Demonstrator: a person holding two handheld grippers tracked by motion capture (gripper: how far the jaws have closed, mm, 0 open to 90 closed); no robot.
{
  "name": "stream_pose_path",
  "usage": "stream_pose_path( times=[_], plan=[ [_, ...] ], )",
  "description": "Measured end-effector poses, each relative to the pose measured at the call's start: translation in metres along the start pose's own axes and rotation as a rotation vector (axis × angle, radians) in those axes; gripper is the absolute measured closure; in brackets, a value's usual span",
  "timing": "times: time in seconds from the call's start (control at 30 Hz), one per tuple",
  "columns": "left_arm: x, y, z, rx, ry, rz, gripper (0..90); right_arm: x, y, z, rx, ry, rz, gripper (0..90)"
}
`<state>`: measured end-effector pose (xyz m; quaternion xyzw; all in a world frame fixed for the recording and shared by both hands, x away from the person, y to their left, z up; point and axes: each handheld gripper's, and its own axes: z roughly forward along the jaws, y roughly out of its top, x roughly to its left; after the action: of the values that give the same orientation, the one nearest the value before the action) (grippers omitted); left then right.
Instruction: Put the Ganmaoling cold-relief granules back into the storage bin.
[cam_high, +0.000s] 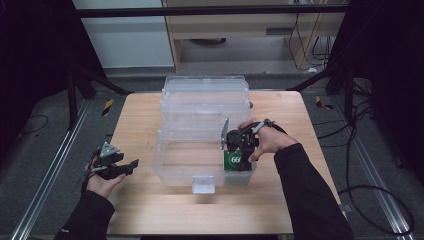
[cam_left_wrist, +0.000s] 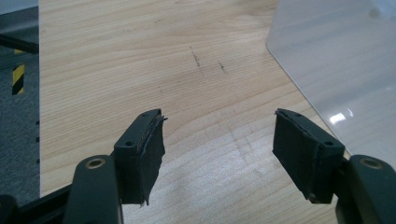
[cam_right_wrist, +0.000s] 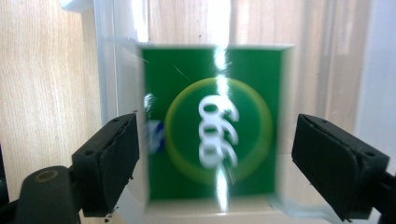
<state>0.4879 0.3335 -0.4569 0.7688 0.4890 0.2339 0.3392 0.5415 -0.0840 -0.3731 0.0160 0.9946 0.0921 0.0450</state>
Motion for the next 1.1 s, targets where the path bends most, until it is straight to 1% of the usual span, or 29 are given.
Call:
stream_pose_path(
  times=[0.03,0.07,0.13,0.17,0.2,0.3,0.4,0.43,0.47,0.57,0.6,0.63,0.73,0.83,0.9,1.0,1.1],
  plan=[
    [0.000,0.000,0.000,0.000,0.000,0.000,32.8,0.001,0.000,-0.003,-0.006,-0.004,0.018,16.8],
    [0.000,0.000,0.000,0.000,0.001,0.000,32.8,0.001,-0.001,-0.005,-0.012,-0.005,0.013,16.8],
    [0.000,0.000,0.000,-0.001,0.001,-0.001,32.8,0.001,-0.002,-0.009,-0.018,-0.016,0.023,17.1],
    [0.000,0.000,0.000,-0.002,0.001,0.000,32.8,0.001,-0.003,-0.010,-0.026,-0.024,0.016,17.2],
    [-0.001,0.000,0.000,-0.001,0.001,-0.001,32.8,0.001,-0.003,-0.012,-0.031,-0.032,0.036,17.5],
    [-0.001,0.000,0.000,-0.002,0.001,-0.001,32.8,0.001,-0.006,-0.019,-0.070,-0.057,0.072,20.7],
    [-0.001,0.000,0.000,0.000,0.002,-0.002,32.8,0.002,-0.008,-0.025,-0.099,-0.078,0.086,20.3],
    [-0.001,0.000,0.000,0.000,0.002,-0.001,32.8,0.003,-0.008,-0.028,-0.105,-0.085,0.103,20.6],
    [-0.001,0.000,0.000,0.000,0.002,0.000,32.8,0.004,-0.009,-0.031,-0.115,-0.094,0.103,20.6],
    [-0.001,0.000,0.000,-0.001,0.002,0.000,32.9,0.008,-0.010,-0.038,-0.146,-0.120,0.126,23.7],
    [-0.001,0.000,0.000,0.000,0.003,0.001,32.9,0.008,-0.010,-0.040,-0.152,-0.123,0.122,24.1],
    [-0.001,0.000,0.000,0.000,0.003,0.001,32.9,0.011,-0.011,-0.043,-0.169,-0.135,0.129,25.5],
    [-0.002,0.000,0.000,-0.001,0.002,0.002,32.9,0.013,-0.012,-0.051,-0.193,-0.138,0.150,27.1],
    [-0.002,0.000,0.000,-0.003,0.001,0.000,33.0,0.018,-0.013,-0.057,-0.233,-0.167,0.170,30.5],
    [-0.002,0.000,0.000,-0.005,0.001,0.000,33.1,0.019,-0.015,-0.059,-0.259,-0.164,0.189,32.2],
    [-0.003,0.000,0.000,-0.006,0.000,0.002,33.3,0.023,-0.019,-0.058,-0.267,-0.175,0.190,33.5],
    [-0.003,0.000,0.000,-0.008,-0.002,0.004,33.4,0.026,-0.022,-0.056,-0.262,-0.184,0.179,33.9]
  ],
)
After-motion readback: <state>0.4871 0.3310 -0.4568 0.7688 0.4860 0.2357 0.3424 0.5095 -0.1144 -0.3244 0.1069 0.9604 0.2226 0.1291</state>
